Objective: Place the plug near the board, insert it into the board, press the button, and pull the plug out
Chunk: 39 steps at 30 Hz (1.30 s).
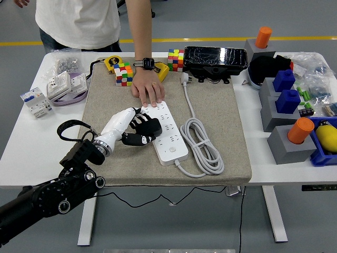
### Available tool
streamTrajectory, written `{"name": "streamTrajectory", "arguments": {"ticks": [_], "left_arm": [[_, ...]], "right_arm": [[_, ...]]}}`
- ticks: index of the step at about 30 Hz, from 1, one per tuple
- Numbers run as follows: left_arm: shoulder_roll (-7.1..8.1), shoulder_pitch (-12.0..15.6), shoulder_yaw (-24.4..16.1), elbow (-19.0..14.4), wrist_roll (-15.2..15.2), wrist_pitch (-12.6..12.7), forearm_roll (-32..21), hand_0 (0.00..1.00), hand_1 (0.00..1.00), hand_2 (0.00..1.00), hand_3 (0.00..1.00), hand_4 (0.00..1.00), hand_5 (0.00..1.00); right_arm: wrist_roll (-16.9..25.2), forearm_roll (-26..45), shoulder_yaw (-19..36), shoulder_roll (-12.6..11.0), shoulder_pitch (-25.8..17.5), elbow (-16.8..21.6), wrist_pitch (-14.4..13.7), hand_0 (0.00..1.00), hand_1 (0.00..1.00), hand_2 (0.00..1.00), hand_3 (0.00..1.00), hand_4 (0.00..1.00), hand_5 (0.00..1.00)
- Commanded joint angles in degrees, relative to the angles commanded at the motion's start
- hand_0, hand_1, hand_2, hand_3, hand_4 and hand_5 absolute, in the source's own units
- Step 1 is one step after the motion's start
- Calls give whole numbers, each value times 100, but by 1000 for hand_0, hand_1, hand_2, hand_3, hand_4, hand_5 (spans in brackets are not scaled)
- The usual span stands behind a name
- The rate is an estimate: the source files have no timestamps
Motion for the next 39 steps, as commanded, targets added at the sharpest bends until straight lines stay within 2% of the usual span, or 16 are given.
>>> {"name": "streamTrajectory", "arguments": {"ticks": [4, 8, 12, 15, 22, 23, 24, 29, 30, 35, 36, 39], "left_arm": [[11, 11, -15, -9, -222, 130, -95, 345, 360, 404, 505, 596, 2], [23, 48, -77, -2, -600, 288, -432, 341, 353, 395, 495, 586, 2], [78, 144, -230, -3, -1114, 486, -739, 336, 356, 394, 498, 583, 2], [132, 230, -390, 64, -1237, 553, -719, 336, 356, 394, 498, 583, 2], [326, 376, -571, 384, -1269, 536, -646, 343, 355, 393, 504, 585, 2], [335, 383, -569, 413, -1265, 518, -662, 343, 355, 393, 504, 585, 2], [340, 395, -571, 439, -1235, 484, -673, 411, 442, 479, 550, 652, 4], [303, 444, -593, 551, -1122, 352, -545, 411, 442, 479, 550, 652, 4], [300, 446, -589, 562, -1091, 329, -503, 585, 649, 554, 583, 834, 112], [328, 474, -616, 583, -815, 124, -283, 585, 649, 554, 583, 834, 112], [337, 483, -643, 578, -771, 75, -225, 723, 793, 748, 782, 998, 313], [370, 506, -724, 542, -660, -61, -131, 723, 793, 748, 782, 998, 313]], "right_arm": [[0, 1, -5, -2, -3, 1, -1, 573, 630, 611, 545, 885, 418], [1, 1, -9, -2, 1, 3, 0, 573, 631, 612, 545, 885, 418], [1, -5, 0, -1, 7, 4, -1, 573, 631, 612, 545, 885, 418], [1, -9, 6, -2, 6, 6, -3, 573, 631, 612, 545, 885, 418], [-3, -12, 3, 7, -11, -3, 1, 574, 631, 611, 545, 884, 417], [-2, -11, 2, 8, -10, -1, 1, 574, 631, 611, 545, 884, 417], [0, -9, 1, 9, -8, 3, 0, 574, 631, 611, 546, 884, 417], [1, -15, -9, 1, 9, 15, 0, 574, 631, 611, 546, 884, 417], [1, -13, -9, -1, 11, 16, 0, 574, 630, 612, 546, 885, 418], [-3, -13, 9, -4, 4, 7, -2, 574, 630, 612, 546, 885, 418], [-5, -12, 9, -4, 3, 4, 0, 574, 630, 612, 546, 885, 418], [-6, -12, 10, -1, 0, -2, 0, 574, 630, 612, 546, 885, 418]]}}
